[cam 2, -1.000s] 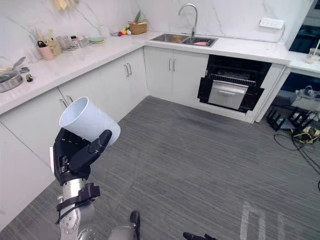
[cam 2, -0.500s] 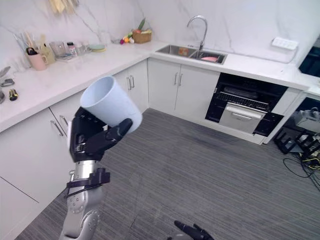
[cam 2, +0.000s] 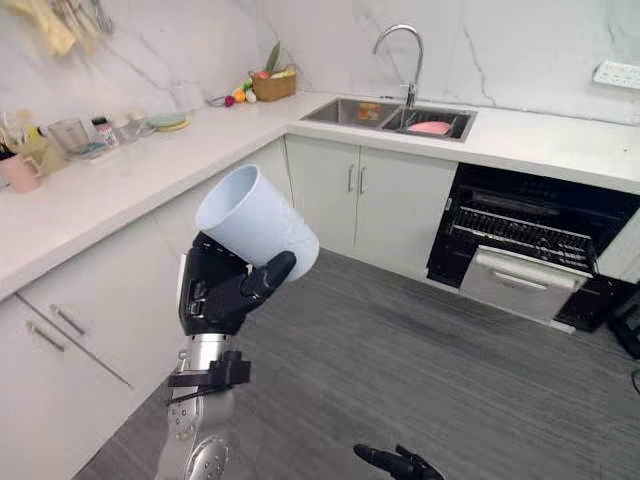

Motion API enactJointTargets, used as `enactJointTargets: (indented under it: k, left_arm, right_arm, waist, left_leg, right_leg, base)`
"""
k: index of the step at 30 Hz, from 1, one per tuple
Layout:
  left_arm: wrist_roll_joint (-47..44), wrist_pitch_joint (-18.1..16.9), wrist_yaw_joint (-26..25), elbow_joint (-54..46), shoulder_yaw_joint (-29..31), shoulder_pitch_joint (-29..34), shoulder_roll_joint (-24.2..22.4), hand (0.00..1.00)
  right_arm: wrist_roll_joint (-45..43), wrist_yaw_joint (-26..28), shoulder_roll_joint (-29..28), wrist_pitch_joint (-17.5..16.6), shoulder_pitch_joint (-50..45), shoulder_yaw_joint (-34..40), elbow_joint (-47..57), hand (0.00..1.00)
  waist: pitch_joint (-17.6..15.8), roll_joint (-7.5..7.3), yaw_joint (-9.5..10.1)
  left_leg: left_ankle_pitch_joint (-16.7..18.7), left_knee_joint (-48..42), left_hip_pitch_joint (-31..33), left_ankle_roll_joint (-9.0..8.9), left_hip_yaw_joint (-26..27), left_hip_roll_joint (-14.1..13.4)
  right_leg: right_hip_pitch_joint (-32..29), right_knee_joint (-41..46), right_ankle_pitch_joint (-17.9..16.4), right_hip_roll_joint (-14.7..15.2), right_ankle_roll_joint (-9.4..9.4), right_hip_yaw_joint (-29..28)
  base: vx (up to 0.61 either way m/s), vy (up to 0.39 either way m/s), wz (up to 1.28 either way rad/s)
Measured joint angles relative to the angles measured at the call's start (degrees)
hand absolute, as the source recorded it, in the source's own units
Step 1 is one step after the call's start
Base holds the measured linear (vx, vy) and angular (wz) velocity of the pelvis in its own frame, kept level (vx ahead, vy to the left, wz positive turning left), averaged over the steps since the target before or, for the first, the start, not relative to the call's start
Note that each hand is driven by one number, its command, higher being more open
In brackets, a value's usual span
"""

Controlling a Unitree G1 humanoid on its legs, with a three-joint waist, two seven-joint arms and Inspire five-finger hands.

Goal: Walk over to the sink, pick up the cup, carry it to the dishwasher, place the cup inside the dishwasher, then close the dishwasher door

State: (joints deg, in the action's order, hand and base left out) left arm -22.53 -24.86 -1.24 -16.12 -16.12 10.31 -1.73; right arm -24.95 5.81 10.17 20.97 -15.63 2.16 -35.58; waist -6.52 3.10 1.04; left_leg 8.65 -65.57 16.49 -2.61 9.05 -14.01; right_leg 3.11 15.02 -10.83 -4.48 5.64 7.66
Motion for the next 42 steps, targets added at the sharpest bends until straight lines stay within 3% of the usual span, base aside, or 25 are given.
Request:
enactJointTargets:
  k: [2,3,5,7,8,10,13,14,15,16,17,19,20,22,23,24,27,29,30,32,34,36,38,39,42]
  left_arm:
    - [-0.2,-1.4,0.3,-0.4,0.2,-0.1,-0.5,0.00]
    - [-1.1,-1.7,0.0,-1.1,0.7,0.0,-0.7,0.00]
    - [-1.2,-1.7,-0.5,-1.1,0.6,0.0,-0.7,0.00]
    - [-1.3,-1.7,-1.1,-1.1,-1.1,0.2,-0.3,0.00]
    - [-1.8,-1.8,-1.2,-1.1,-2.2,0.1,1.0,0.00]
    - [-2.1,-1.8,-1.4,-1.5,-4.4,-1.4,1.6,0.00]
    - [-2.3,-1.7,-2.2,-2.2,-5.3,-3.6,3.2,0.00]
    - [-2.2,-1.7,-2.4,-3.6,-6.0,-4.0,3.1,0.00]
    - [-1.9,-2.5,-3.1,-5.6,-7.2,-4.2,4.2,0.00]
    - [-1.4,-2.5,-3.5,-5.9,-7.5,-4.4,4.3,0.00]
    - [1.5,-3.8,-5.1,-5.8,-8.2,-5.7,4.4,0.00]
    - [4.4,-5.0,-6.7,-3.7,-8.6,-9.7,4.5,0.00]
    - [4.5,-5.0,-7.5,-2.9,-8.0,-10.8,4.4,0.00]
    - [4.4,-5.3,-8.8,-1.6,-4.9,-11.4,3.9,0.00]
    - [4.4,-5.7,-9.8,-1.2,-2.8,-11.4,3.6,0.00]
    - [4.5,-6.2,-10.5,-0.5,-1.1,-10.8,3.0,0.00]
    - [4.5,-4.7,-11.0,2.9,-0.8,-10.2,0.9,0.00]
    - [4.5,-3.0,-10.8,3.6,-1.6,-10.1,1.1,0.00]
    - [4.5,-2.4,-10.2,3.7,-2.6,-10.1,1.5,0.00]
    - [4.5,-2.4,-9.4,3.4,-4.2,-10.1,1.5,0.00]
    - [4.5,-3.1,-7.7,2.2,-5.7,-9.6,1.5,0.00]
    - [4.4,-4.8,-6.8,1.9,-5.6,-9.0,1.5,0.00]
    - [4.4,-5.9,-6.7,1.0,-5.7,-8.4,2.1,0.00]
    - [4.5,-6.7,-6.4,0.4,-5.7,-8.1,2.5,0.00]
    - [4.5,-7.0,-6.6,0.3,-6.0,-7.6,2.8,0.00]
  right_arm:
    - [0.0,0.1,0.5,0.3,0.0,-0.4,-0.7,1.00]
    - [-0.1,0.2,0.6,0.5,0.3,-0.5,-1.7,1.00]
    - [-0.2,0.2,0.5,0.6,0.2,-0.4,-1.9,1.00]
    - [-0.2,0.1,0.2,0.5,-0.8,-0.4,-1.9,1.00]
    - [-0.2,-0.2,-1.1,0.3,-1.3,-0.4,-2.6,1.00]
    - [-0.2,-0.8,-2.0,0.1,-0.9,-0.3,-3.7,1.00]
    - [-1.1,-1.7,-3.6,-0.8,0.2,-0.2,-6.5,1.00]
    - [-2.2,-1.6,-3.6,-1.8,-1.2,-0.3,-5.2,1.00]
    - [-2.3,-1.6,-5.0,-4.1,-1.3,-0.2,-5.7,1.00]
    - [-2.3,-1.5,-5.3,-4.4,-1.3,-0.1,-5.8,1.00]
    - [-1.8,-1.6,-4.8,-5.2,-0.8,-0.7,-5.4,1.00]
    - [-1.8,-1.6,-4.6,-6.7,0.0,-1.4,-4.4,1.00]
    - [-1.9,-1.6,-4.5,-6.7,0.4,-1.4,-4.0,1.00]
    - [-1.8,-1.7,-4.4,-6.6,0.1,-1.9,-3.1,1.00]
    - [-1.7,-2.0,-4.2,-6.5,-0.3,-2.9,-2.8,1.00]
    - [-0.7,-2.3,-3.8,-6.1,-0.5,-3.2,-3.1,1.00]
    - [0.3,-2.6,-1.3,-3.9,1.6,-3.1,-3.3,1.00]
    - [0.3,-2.7,-1.5,-3.5,2.2,-3.0,-3.3,1.00]
    - [0.2,-2.8,-1.8,-3.5,1.8,-2.7,-1.7,1.00]
    - [0.2,-3.2,-2.1,-3.7,0.2,-2.6,0.3,1.00]
    - [0.2,-4.0,-2.0,-3.7,-0.9,-2.5,1.6,1.00]
    - [0.0,-4.3,-2.0,-3.7,-0.9,-2.5,1.0,1.00]
    - [-0.2,-4.4,-1.8,-3.8,-0.1,-2.6,-0.5,1.00]
    - [-0.2,-4.8,-1.9,-3.8,0.9,-2.7,-1.5,1.00]
    - [-0.2,-6.6,-2.6,-4.7,2.8,-3.0,-2.0,1.00]
  waist:
    - [0.2,0.12,1.03]
    - [0.7,0.11,1.37]
    - [1.2,0.15,1.24]
    - [2.0,-0.53,1.60]
    - [4.2,-2.46,1.82]
    - [5.3,-4.97,1.38]
    - [4.4,-7.33,1.97]
    - [4.5,-7.54,2.52]
    - [5.5,-10.18,1.58]
    - [5.7,-10.55,1.21]
    - [5.8,-10.19,0.01]
    - [5.6,-8.63,-1.78]
    - [5.3,-7.96,-2.30]
    - [5.0,-7.56,-2.58]
    - [5.2,-8.12,-2.75]
    - [5.5,-8.06,-2.85]
    - [4.7,-2.31,-3.19]
    - [3.7,-2.10,-3.48]
    - [2.3,-2.20,-3.48]
    - [2.0,-2.02,-3.38]
    - [1.9,-1.85,-2.97]
    - [1.9,-1.95,-2.47]
    - [2.2,-2.10,-1.77]
    - [2.1,-2.20,-1.76]
    - [2.1,-2.15,-0.87]
  left_leg:
    - [1.6,13.5,1.7,0.19,3.4,0.2]
    - [1.0,31.0,1.4,-0.41,5.3,1.5]
    - [-3.5,48.0,0.2,-0.46,4.8,3.8]
    - [-11.2,51.8,-0.5,0.37,3.9,5.6]
    - [-13.7,50.7,-1.2,2.43,4.6,7.7]
    - [-10.1,47.4,-1.7,3.99,5.9,9.2]
    - [-3.1,37.3,-4.3,2.96,7.7,8.4]
    - [-2.3,41.5,-8.1,4.90,9.1,9.3]
    - [1.7,45.7,-13.9,4.23,10.9,11.1]
    - [1.9,46.4,-14.9,4.03,11.1,11.4]
    - [2.5,48.5,-18.1,3.90,12.0,10.8]
    - [2.1,49.8,-21.0,2.39,12.7,7.5]
    - [1.9,49.5,-22.4,2.25,13.0,6.0]
    - [2.2,49.9,-26.6,1.80,15.0,4.9]
    - [3.2,50.5,-29.4,0.29,15.4,6.4]
    - [4.6,50.8,-31.8,-1.41,15.4,8.0]
    - [6.0,48.3,-32.3,-2.81,15.3,4.9]
    - [5.8,42.8,-31.9,-3.04,15.2,2.8]
    - [3.5,28.1,-27.6,-3.93,14.3,-1.4]
    - [0.2,13.0,-20.6,-4.01,11.2,-5.0]
    - [1.2,5.1,-12.7,-3.64,10.6,-7.8]
    - [4.0,12.7,-11.3,-3.57,11.4,-6.7]
    - [5.1,30.7,-13.1,-3.17,10.8,-3.2]
    - [4.6,42.2,-14.1,-3.04,7.8,-0.7]
    - [0.0,52.5,-14.2,-3.57,0.4,1.7]
  right_leg:
    - [2.5,-2.7,0.1,-0.4,-0.15,-2.4]
    - [4.3,-4.4,-0.3,-0.7,-0.80,-4.8]
    - [6.8,-4.9,-1.7,-0.5,-2.59,-7.6]
    - [9.8,-4.4,-4.5,0.5,-4.61,-9.9]
    - [10.3,-2.7,-7.5,2.9,-5.35,-11.8]
    - [9.1,2.0,-7.9,5.2,-6.85,-12.7]
    - [8.5,15.7,-2.7,5.8,-7.82,-10.2]
    - [4.4,26.2,0.1,7.5,-10.24,-7.6]
    - [-3.6,42.6,12.8,12.6,-8.23,-4.8]
    - [-4.6,44.3,15.6,13.4,-7.74,-4.3]
    - [-9.1,49.1,9.2,14.6,-5.73,-2.3]
    - [-15.9,43.5,-2.2,13.5,-6.54,3.1]
    - [-16.8,36.5,-3.5,12.2,-6.29,6.1]
    - [-16.1,19.4,-0.4,10.5,-4.60,12.5]
    - [-15.8,9.3,8.6,9.9,-2.54,15.8]
    - [-14.8,6.1,10.8,10.1,5.26,18.0]
    - [-12.3,0.8,8.8,4.5,3.82,15.5]
    - [-10.4,-0.6,7.4,2.4,2.41,14.1]
    - [-6.9,-3.1,6.6,0.7,2.61,13.2]
    - [-4.3,-4.8,6.2,-0.4,3.23,12.8]
    - [-1.7,-6.9,6.4,-1.6,2.51,11.5]
    - [-0.2,-8.2,6.6,-1.8,2.29,9.3]
    - [0.4,-9.3,7.0,-1.6,1.57,5.7]
    - [0.4,-9.6,7.2,-1.4,1.28,3.5]
    - [0.4,-9.1,6.8,-1.1,0.12,-3.3]
  base:
    - [0.54,-0.024,-0.79]
    - [0.69,0.065,-0.87]
    - [0.65,0.145,-0.82]
    - [0.52,0.206,-0.81]
    - [0.59,0.248,-0.57]
    - [0.61,0.216,-0.20]
    - [0.54,0.196,-0.57]
    - [0.29,0.194,-0.76]
    - [0.31,0.176,-0.65]
    - [0.35,0.109,-0.52]
    - [0.28,0.065,-0.21]
    - [0.41,0.066,-0.19]
    - [0.54,0.025,-0.40]
    - [0.49,-0.024,-0.60]
    - [0.55,-0.050,-0.72]
    - [0.56,-0.047,-0.83]
    - [0.42,-0.027,-0.67]
    - [0.24,-0.036,-0.44]
    - [0.17,-0.039,-0.43]
    - [0.11,-0.024,-0.21]
    - [0.13,-0.010,-0.28]
    - [0.18,0.049,-0.60]
    - [0.19,0.072,-0.85]
    - [0.15,0.083,-0.76]
    - [0.20,0.142,-1.13]
